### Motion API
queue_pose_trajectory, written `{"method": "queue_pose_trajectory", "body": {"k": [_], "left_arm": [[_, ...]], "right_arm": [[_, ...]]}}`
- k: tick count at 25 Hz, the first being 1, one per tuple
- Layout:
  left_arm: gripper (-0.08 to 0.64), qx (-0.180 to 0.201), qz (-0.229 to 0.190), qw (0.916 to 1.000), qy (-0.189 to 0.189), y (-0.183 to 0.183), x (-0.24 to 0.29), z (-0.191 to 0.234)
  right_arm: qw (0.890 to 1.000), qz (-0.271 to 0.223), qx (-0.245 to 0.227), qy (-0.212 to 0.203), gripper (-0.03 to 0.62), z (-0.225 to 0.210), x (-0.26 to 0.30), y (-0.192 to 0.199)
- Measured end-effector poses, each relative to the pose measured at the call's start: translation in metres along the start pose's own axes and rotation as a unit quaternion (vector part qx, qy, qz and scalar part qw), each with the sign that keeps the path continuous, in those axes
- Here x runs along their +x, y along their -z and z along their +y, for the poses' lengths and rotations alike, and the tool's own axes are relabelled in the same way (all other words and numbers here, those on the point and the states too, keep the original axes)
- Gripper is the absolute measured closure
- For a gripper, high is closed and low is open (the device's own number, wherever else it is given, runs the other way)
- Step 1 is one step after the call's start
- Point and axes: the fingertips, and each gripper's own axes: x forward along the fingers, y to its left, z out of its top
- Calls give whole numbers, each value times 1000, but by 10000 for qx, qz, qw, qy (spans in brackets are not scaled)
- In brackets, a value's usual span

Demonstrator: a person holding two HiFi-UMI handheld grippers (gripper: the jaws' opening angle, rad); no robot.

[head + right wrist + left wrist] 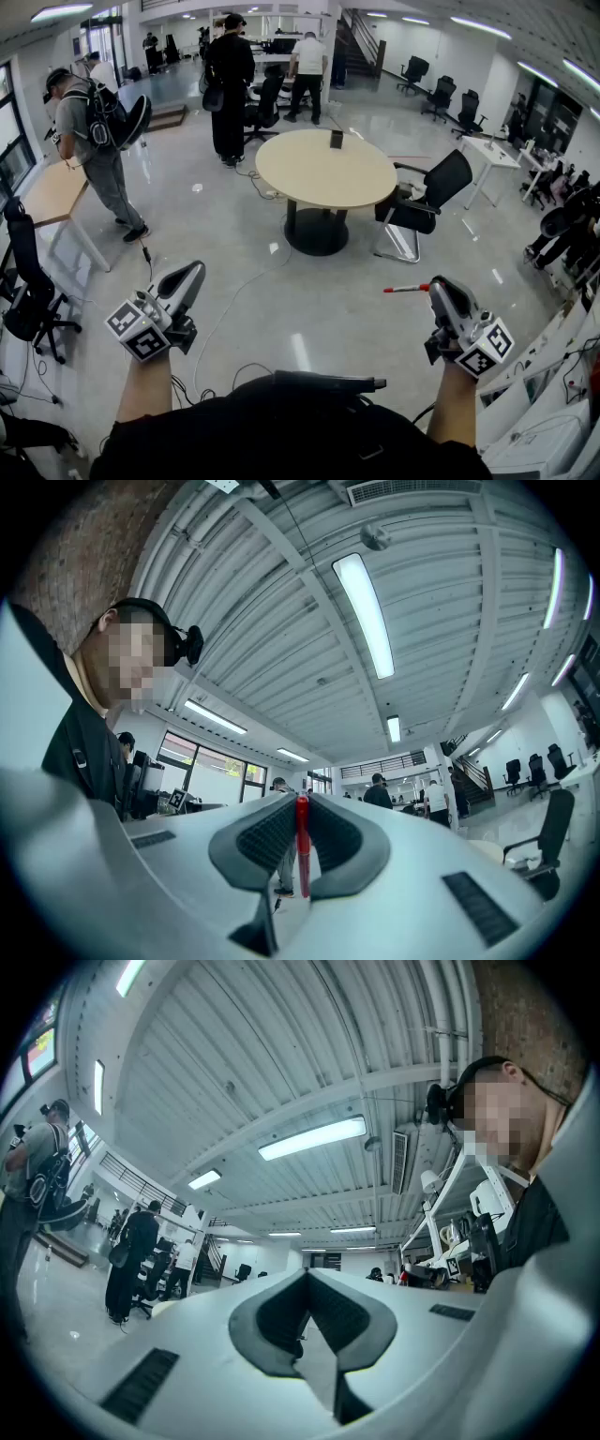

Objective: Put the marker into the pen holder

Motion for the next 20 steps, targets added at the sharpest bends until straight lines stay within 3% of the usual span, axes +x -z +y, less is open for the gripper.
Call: {"method": "queue_pose_trajectory", "body": {"k": [20], "left_arm": [[560, -90, -46, 9999, 9, 2, -2, 16]], "right_arm": [[9999, 146, -74, 39, 549, 1, 16, 7]]}}
